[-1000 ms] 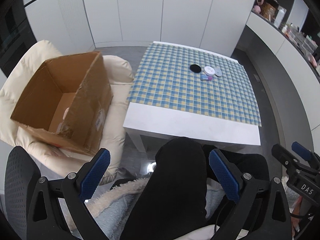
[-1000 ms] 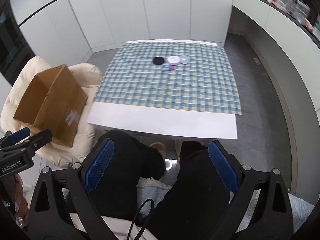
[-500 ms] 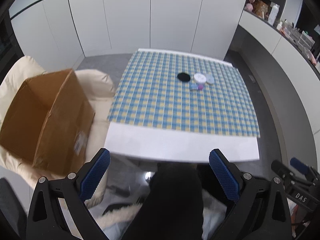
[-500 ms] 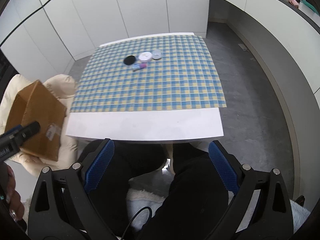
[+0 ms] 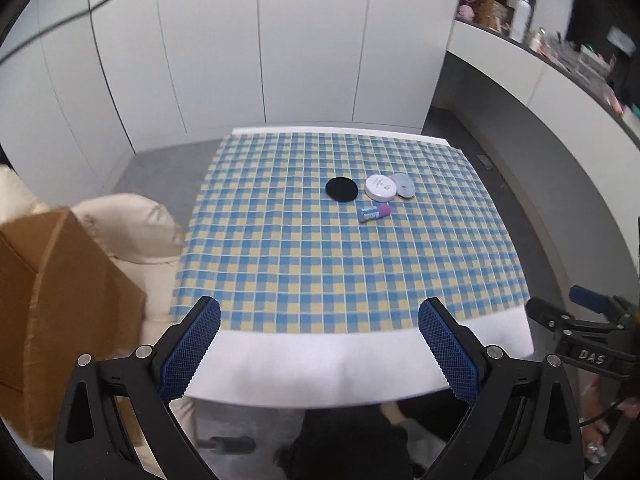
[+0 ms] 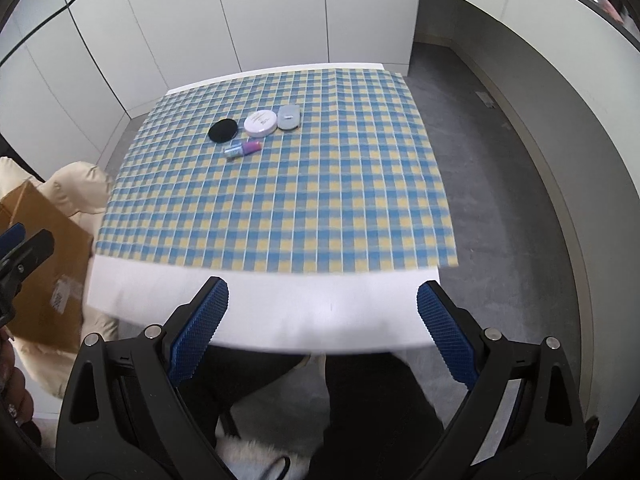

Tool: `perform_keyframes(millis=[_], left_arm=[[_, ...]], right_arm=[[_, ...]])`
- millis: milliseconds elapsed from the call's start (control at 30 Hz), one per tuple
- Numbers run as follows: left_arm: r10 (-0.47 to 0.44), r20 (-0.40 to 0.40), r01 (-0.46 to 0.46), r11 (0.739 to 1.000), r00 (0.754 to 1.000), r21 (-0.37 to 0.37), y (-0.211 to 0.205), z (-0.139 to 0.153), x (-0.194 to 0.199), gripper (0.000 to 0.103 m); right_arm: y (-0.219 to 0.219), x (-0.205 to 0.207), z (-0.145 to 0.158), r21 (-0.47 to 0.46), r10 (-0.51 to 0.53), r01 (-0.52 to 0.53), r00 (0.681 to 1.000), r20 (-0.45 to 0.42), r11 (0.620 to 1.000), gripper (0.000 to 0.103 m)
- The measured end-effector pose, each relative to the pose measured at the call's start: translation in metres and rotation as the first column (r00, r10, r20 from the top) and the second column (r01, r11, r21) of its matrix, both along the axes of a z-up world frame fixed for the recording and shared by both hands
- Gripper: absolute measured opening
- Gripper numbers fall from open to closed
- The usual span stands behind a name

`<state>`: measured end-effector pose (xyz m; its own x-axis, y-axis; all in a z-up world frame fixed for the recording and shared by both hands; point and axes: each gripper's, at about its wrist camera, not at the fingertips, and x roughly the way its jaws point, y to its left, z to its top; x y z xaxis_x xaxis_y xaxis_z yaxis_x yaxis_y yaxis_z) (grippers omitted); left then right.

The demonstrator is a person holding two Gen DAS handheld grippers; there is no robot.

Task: Organize objects
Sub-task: 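Move both open tools over to the checked table, then grasp the black round pad with the left gripper while the right gripper grasps the pink-capped tube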

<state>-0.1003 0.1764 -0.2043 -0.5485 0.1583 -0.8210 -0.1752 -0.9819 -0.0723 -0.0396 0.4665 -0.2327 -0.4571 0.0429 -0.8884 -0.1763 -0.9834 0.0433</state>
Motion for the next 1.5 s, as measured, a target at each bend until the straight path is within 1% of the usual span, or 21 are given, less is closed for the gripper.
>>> perform_keyframes(millis=[33, 100, 200, 333, 467, 533, 633, 700, 833, 900, 933, 967, 1000, 1033, 1133, 1267, 1300, 1433, 1500], left_arm=[[0.016, 0.002, -0.016, 1.0, 1.0, 0.016, -0.003, -0.004, -0.01, 0.1], [0.036, 0.0, -0.036, 0.999, 0.999, 0.02, -0.005, -0.01, -0.025, 0.1], [0.057, 0.008, -0.056, 0.998, 0.998, -0.026, -0.005, -0.025, -0.052, 0.1], [0.066, 0.015, -0.065, 0.996, 0.998, -0.068, -0.003, -0.049, -0.084, 0.1], [0.065, 0.065, -0.06, 0.996, 0.996, -0.072, 0.0, -0.077, -0.113, 0.1], [0.068, 0.09, -0.062, 0.996, 0.994, -0.067, 0.003, -0.09, -0.128, 0.1], [0.082, 0.132, -0.074, 0.995, 0.988, -0.065, 0.003, -0.11, -0.147, 0.1], [0.086, 0.147, -0.08, 0.996, 0.985, -0.051, 0.002, -0.117, -0.154, 0.1], [0.096, 0.174, -0.089, 0.995, 0.98, -0.045, 0.0, -0.127, -0.162, 0.1], [0.097, 0.182, -0.089, 0.995, 0.979, -0.051, 0.001, -0.131, -0.165, 0.1], [0.095, 0.184, -0.087, 0.995, 0.978, -0.052, 0.003, -0.132, -0.167, 0.1], [0.09, 0.186, -0.082, 0.995, 0.978, -0.053, 0.004, -0.134, -0.168, 0.1], [0.086, 0.186, -0.077, 0.995, 0.979, -0.057, 0.007, -0.135, -0.17, 0.1], [0.079, 0.185, -0.068, 0.996, 0.979, -0.062, 0.01, -0.136, -0.173, 0.1], [0.053, 0.183, -0.042, 0.997, 0.982, -0.066, 0.022, -0.14, -0.18, 0.1], [0.005, 0.188, 0.009, 0.997, 0.982, -0.075, 0.048, -0.152, -0.199, 0.1], [-0.002, 0.196, 0.018, 0.997, 0.981, -0.078, 0.055, -0.157, -0.204, 0.1], [-0.023, 0.207, 0.04, 0.996, 0.978, -0.08, 0.083, -0.171, -0.227, 0.1], [-0.023, 0.201, 0.044, 0.994, 0.979, -0.098, 0.095, -0.176, -0.24, 0.1]], right_arm=[[0.0, -0.008, -0.003, 0.006, 0.0, 0.0, 1.0, -0.008, 1.0, 0.097], [0.001, -0.025, -0.01, 0.01, -0.002, 0.002, 1.0, -0.019, 1.0, 0.097], [0.004, -0.056, -0.024, -0.023, 0.007, -0.008, 1.0, -0.021, 1.0, 0.097], [0.005, -0.102, -0.045, -0.053, 0.01, -0.011, 1.0, -0.027, 0.999, 0.097], [0.004, -0.147, -0.073, -0.103, -0.006, 0.004, 1.0, -0.017, 0.995, 0.097], [-0.005, -0.167, -0.085, -0.107, 0.028, -0.031, 0.999, -0.026, 0.994, 0.097], [-0.025, -0.19, -0.099, -0.083, 0.098, -0.101, 0.994, -0.039, 0.991, 0.097], [-0.041, -0.206, -0.11, -0.071, 0.151, -0.153, 0.988, -0.037, 0.986, 0.097], [-0.066, -0.232, -0.127, -0.08, 0.211, -0.214, 0.976, -0.042, 0.974, 0.097], [-0.074, -0.237, -0.133, -0.049, 0.218, -0.219, 0.975, -0.036, 0.974, 0.097], [-0.077, -0.239, -0.135, -0.037, 0.22, -0.221, 0.975, -0.035, 0.975, 0.094], [-0.08, -0.241, -0.139, -0.028, 0.225, -0.227, 0.974, -0.037, 0.974, 0.079], [-0.081, -0.241, -0.142, -0.029, 0.235, -0.236, 0.971, -0.034, 0.971, 0.067], [-0.082, -0.242, -0.144, -0.033, 0.243, -0.243, 0.97, -0.025, 0.969, 0.06], [-0.076, -0.241, -0.145, 0.002, 0.232, -0.232, 0.972, -0.039, 0.973, 0.06], [-0.042, -0.239, -0.14, -0.017, 0.15, -0.151, 0.988, -0.045, 0.988, 0.06], [-0.028, -0.237, -0.137, -0.019, 0.114, -0.115, 0.992, -0.047, 0.993, 0.06], [0.006, -0.234, -0.131, -0.006, 0.035, -0.035, 0.998, -0.054, 0.999, 0.06], [0.018, -0.236, -0.13, -0.01, 0.012, -0.012, 0.999, -0.053, 1.0, 0.06]])
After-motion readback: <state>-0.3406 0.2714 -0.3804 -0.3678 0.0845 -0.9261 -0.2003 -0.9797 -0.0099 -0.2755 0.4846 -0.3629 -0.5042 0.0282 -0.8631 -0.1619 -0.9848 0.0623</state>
